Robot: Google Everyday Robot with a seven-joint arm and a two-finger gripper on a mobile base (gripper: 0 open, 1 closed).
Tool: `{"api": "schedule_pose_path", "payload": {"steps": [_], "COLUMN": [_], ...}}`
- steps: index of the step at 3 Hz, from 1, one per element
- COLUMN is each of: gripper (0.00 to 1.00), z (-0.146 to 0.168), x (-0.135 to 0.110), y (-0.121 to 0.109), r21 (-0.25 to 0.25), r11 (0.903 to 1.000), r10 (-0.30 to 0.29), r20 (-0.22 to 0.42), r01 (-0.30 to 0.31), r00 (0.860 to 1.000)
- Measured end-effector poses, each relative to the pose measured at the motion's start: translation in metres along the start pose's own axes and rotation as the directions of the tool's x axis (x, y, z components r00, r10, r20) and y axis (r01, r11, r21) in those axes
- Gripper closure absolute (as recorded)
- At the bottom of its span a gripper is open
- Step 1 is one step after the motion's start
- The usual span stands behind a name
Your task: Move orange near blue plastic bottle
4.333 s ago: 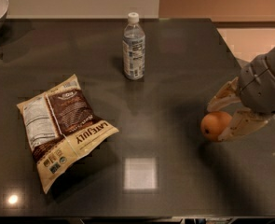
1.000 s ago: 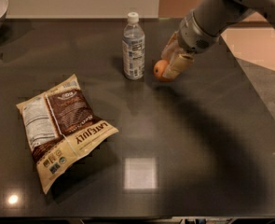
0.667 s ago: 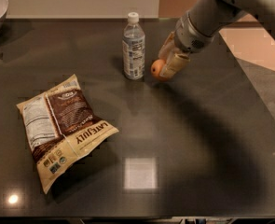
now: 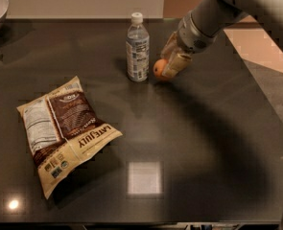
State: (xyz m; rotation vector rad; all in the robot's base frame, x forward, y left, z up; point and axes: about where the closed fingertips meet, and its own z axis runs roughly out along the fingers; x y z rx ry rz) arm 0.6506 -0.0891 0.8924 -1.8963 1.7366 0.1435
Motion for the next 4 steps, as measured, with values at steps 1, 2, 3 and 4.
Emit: {"api": "schedule_pose_path", "payload": {"steps": [1,2,3,4], "gripper": [0.35,0.12,0.00,0.00], "z": [0.008,0.015,0.019,0.020], "x": [0.006,0.016,0.024,0.024], "y": [-0.005,-0.007,-0.006,-0.006], "r21": [-0.002,-0.007,-0.014,-0.014], "r11": [1.0000,0.9999,0.9997,0.9997], "r10": [0.007,0.014,0.019,0.019], "r20": [0.006,0.009,0.014,0.014], "r01": [-0.007,-0.014,-0.019,-0.019], "r00": [1.000,1.000,1.000,1.000]}}
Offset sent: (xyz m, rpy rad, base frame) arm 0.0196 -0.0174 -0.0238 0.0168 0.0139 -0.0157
